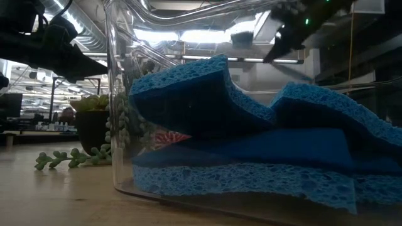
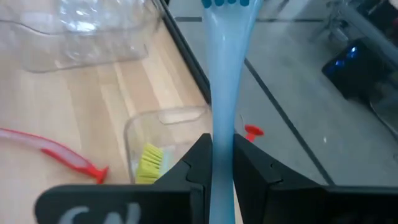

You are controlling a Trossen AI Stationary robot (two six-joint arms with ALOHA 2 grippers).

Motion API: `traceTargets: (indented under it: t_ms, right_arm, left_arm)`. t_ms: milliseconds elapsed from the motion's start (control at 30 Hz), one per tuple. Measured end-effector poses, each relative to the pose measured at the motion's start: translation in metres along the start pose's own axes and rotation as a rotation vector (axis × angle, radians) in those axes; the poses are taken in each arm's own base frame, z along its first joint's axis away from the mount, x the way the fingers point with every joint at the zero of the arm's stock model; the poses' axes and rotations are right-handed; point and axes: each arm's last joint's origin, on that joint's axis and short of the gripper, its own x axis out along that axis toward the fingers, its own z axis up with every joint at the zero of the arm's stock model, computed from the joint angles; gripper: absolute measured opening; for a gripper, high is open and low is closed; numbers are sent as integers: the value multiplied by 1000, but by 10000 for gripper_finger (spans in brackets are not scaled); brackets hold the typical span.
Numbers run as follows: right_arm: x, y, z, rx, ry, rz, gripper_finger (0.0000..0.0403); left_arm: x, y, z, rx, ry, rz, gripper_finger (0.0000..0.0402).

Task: Pick & Place Kitchen Sink Supplies
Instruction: Put the blue dish brush into the top right transparent bin

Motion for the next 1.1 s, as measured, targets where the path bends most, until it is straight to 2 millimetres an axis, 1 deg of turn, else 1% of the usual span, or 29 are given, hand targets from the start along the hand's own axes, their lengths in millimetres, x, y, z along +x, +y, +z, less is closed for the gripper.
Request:
traceTargets:
  t_ms: [133,333,533,733,933,1000,1100]
  right_arm:
    - [20,-2,-24,37,14,-7,49]
    - [40,3,-53,55,39,-14,49]
    - [57,8,-74,71,99,-16,49]
    - [71,8,-84,224,154,-31,49]
    - [75,8,-86,393,169,-47,51]
    - [75,8,-86,431,168,-50,60]
    - [75,8,-87,456,173,-48,87]
  left_arm:
    - [0,0,0,0,0,0,10]
    - [0,0,0,0,0,1,9]
    - [0,0,0,0,0,0,9]
    - [0,0,0,0,0,0,13]
    - [0,0,0,0,0,0,10]
    - [0,0,0,0,0,0,11]
    - [0,0,0,0,0,0,13]
